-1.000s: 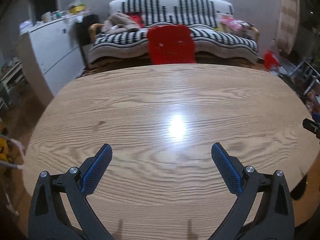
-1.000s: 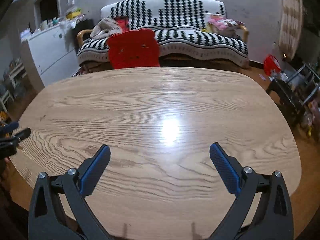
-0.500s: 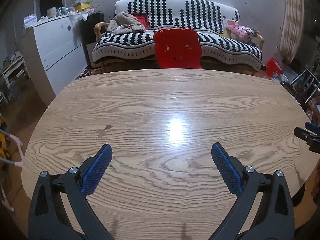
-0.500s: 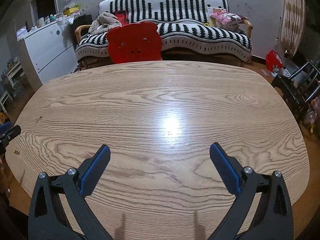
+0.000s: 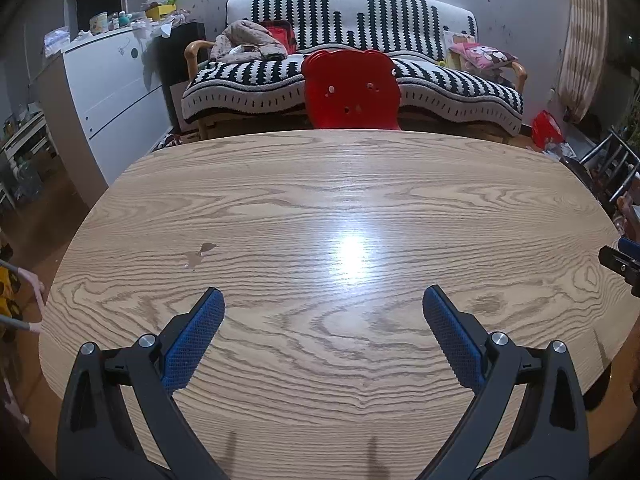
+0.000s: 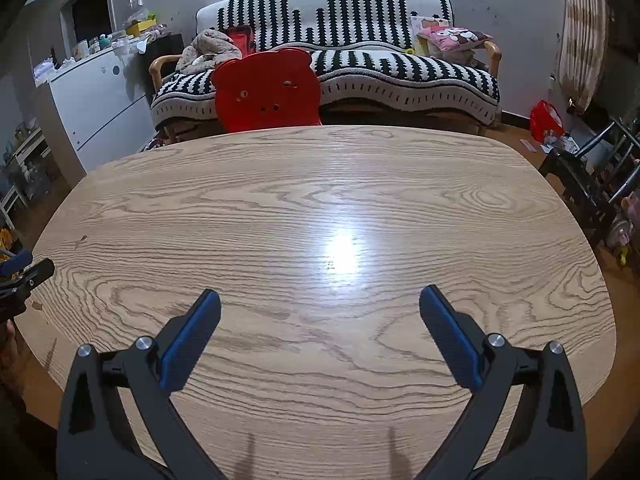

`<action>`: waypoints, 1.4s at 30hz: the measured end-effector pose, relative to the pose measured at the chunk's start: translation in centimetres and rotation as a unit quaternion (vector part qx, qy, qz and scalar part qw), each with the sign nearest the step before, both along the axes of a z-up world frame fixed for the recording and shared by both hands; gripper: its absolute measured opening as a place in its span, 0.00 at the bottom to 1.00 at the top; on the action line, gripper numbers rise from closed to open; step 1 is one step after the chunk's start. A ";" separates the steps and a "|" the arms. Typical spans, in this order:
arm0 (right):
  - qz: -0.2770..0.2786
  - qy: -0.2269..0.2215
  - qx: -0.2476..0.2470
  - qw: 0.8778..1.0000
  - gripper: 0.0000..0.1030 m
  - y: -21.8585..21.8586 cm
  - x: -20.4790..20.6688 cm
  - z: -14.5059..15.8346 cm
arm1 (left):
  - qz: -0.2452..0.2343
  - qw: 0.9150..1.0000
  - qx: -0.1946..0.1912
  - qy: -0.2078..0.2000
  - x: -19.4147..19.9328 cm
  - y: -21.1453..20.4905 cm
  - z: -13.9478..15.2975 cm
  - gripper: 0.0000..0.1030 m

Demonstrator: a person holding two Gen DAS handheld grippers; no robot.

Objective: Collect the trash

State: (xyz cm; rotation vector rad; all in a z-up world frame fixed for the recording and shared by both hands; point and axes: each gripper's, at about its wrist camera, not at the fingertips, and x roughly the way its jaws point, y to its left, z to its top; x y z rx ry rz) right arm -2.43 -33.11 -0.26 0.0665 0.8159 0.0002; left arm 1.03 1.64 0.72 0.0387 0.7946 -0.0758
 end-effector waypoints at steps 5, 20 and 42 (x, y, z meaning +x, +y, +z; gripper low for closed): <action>-0.003 -0.001 0.000 1.000 0.93 -0.4 -0.4 0.1 | -0.002 1.000 0.000 0.001 0.1 0.0 -0.2 0.94; -0.003 -0.002 -0.001 1.000 0.93 -0.6 -0.7 0.2 | -0.002 1.000 -0.001 0.002 0.0 -0.1 -0.2 0.94; -0.002 -0.002 -0.002 1.000 0.93 -0.6 -0.7 0.2 | -0.003 1.000 0.000 0.003 -0.2 -0.4 -0.4 0.94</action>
